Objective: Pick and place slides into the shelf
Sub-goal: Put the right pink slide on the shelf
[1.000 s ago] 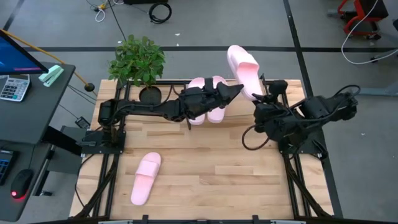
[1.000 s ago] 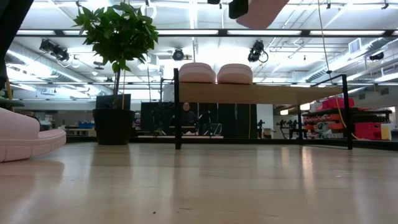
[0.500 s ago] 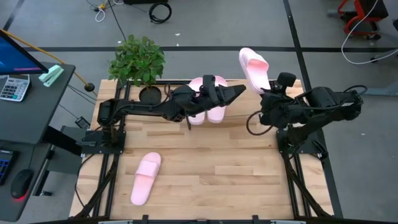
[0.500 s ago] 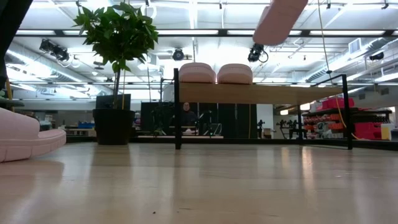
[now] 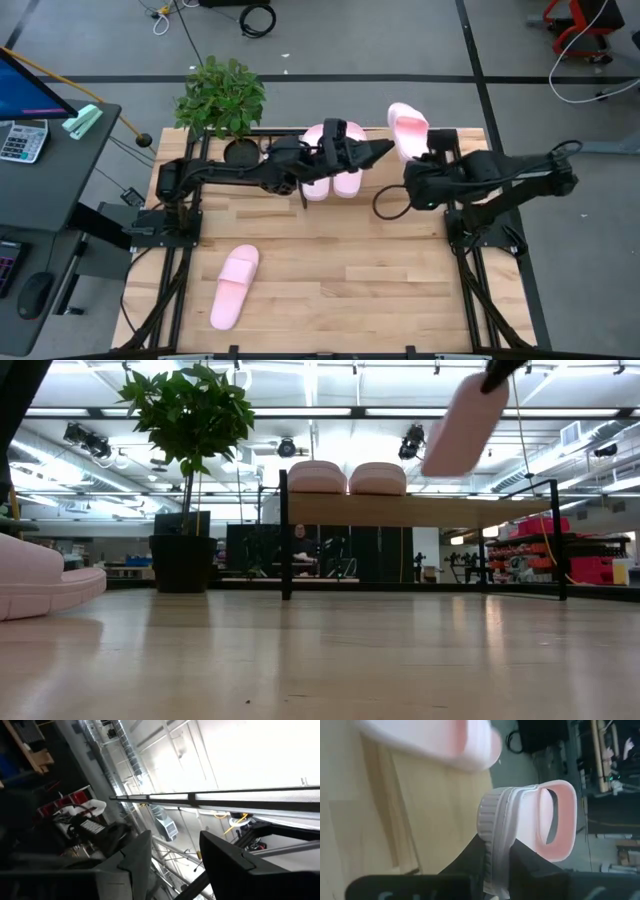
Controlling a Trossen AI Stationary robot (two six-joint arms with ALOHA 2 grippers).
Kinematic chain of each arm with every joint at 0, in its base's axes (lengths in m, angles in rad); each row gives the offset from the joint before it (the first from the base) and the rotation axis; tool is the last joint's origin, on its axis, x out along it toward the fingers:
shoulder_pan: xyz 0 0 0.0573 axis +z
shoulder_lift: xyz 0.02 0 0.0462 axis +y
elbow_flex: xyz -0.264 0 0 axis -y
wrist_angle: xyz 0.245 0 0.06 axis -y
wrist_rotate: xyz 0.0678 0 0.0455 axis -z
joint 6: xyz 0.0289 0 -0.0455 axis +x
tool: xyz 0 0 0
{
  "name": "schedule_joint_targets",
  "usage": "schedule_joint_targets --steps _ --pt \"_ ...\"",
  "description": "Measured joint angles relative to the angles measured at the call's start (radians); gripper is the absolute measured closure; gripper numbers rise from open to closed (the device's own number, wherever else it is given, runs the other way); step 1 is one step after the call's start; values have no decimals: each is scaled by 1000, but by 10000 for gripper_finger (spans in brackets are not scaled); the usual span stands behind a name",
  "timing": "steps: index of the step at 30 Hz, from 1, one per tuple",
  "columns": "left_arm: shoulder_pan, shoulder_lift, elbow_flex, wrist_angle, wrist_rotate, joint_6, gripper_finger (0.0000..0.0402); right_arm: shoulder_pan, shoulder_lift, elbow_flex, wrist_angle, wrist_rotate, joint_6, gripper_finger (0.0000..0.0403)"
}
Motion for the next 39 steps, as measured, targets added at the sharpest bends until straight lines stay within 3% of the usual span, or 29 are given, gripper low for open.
schedule_joint_targets --steps 9,16,39 --pt "29 -45 0 -12 44 66 230 -23 -61 -218 138 -72 25 352" --pt "49 -69 0 -35 94 92 230 -34 -92 -304 186 -40 23 353" --pt "65 -73 -1 -208 185 205 230 -105 -99 -330 194 -130 5 353"
